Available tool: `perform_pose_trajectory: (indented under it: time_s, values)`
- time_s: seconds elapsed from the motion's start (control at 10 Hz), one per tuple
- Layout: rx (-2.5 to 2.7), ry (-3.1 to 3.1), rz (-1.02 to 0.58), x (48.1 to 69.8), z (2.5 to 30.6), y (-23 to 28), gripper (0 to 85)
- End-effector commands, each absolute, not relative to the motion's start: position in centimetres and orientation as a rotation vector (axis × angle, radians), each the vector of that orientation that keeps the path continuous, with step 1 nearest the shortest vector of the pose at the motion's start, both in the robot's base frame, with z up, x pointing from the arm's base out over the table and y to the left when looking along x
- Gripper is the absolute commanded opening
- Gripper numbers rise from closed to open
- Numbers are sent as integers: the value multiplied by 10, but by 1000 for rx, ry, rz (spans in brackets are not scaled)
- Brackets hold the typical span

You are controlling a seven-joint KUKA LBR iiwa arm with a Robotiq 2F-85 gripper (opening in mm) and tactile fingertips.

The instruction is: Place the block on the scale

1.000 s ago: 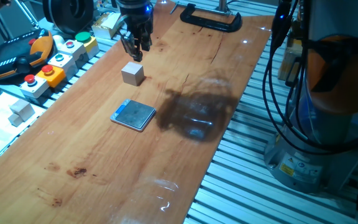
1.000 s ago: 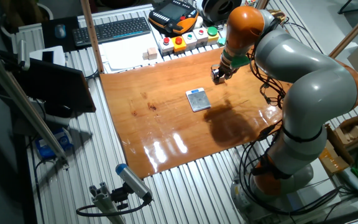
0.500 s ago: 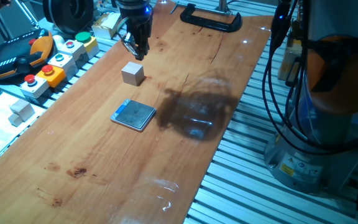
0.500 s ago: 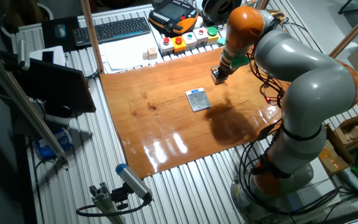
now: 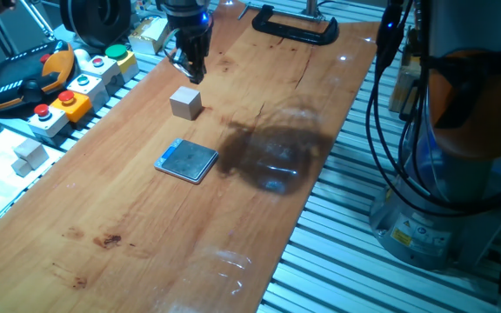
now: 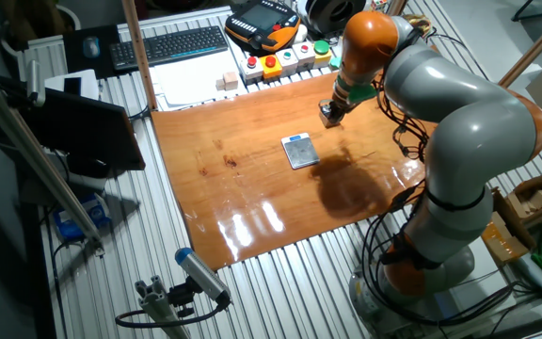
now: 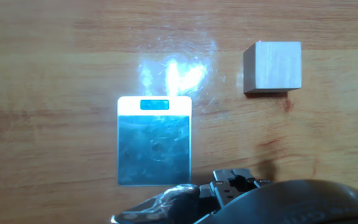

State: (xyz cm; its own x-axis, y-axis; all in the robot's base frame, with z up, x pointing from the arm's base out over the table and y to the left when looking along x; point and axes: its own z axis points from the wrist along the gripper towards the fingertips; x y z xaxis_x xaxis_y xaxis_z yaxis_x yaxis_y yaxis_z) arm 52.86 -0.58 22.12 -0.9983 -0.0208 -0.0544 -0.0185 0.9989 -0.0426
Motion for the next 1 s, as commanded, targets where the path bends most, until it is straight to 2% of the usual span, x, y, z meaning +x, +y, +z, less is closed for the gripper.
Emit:
perform_pose_trajectory:
  time_s: [0.0,0.2,0.9]
  values:
    - [-33,3092,-69,531,218,-5,7]
    - [13,3083,-111,533,212,-2,7]
    - [111,3085,-87,544,205,-8,7]
